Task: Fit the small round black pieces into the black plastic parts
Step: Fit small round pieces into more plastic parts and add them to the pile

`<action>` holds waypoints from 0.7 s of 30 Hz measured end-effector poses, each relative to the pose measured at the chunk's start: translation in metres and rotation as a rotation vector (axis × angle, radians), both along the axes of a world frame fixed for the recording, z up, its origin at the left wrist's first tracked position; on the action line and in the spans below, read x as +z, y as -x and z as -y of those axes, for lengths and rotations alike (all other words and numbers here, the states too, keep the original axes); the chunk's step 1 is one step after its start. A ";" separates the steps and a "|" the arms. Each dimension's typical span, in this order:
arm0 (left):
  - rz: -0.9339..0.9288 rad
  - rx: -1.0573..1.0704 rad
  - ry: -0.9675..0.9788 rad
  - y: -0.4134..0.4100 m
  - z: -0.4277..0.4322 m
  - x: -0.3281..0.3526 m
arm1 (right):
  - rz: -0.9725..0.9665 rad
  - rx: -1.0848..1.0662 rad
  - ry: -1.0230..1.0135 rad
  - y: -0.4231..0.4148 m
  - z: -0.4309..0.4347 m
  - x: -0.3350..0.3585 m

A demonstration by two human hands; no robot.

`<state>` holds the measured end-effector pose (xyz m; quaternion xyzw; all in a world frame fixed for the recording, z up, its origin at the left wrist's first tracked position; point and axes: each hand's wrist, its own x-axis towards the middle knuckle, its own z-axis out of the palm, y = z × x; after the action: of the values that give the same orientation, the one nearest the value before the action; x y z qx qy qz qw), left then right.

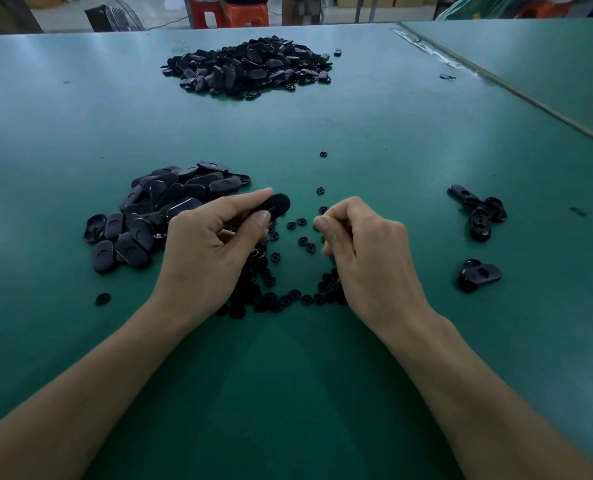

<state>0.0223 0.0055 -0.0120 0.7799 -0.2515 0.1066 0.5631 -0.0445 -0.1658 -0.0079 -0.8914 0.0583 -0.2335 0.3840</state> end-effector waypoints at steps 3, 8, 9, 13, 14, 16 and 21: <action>0.016 -0.006 -0.006 0.000 0.000 0.001 | 0.010 0.001 -0.036 0.001 0.000 0.000; -0.011 -0.002 0.010 0.000 0.001 -0.001 | -0.006 0.021 -0.039 0.001 -0.001 -0.001; -0.022 -0.003 0.017 0.000 0.001 -0.001 | -0.002 0.029 -0.029 0.001 -0.001 -0.001; -0.036 0.003 0.035 0.001 0.001 0.001 | 0.059 0.013 0.015 0.002 -0.001 -0.001; -0.032 0.006 0.032 0.001 0.001 0.001 | 0.060 0.008 0.015 0.002 -0.001 0.000; -0.028 0.010 0.029 0.001 0.001 0.002 | 0.049 0.017 -0.011 0.002 -0.001 0.000; 0.005 0.012 -0.003 0.002 0.000 0.003 | 0.093 0.057 -0.065 0.003 -0.003 0.004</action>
<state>0.0199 0.0051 -0.0091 0.7821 -0.2485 0.1114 0.5606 -0.0476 -0.1630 -0.0042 -0.8679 0.0226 -0.2616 0.4216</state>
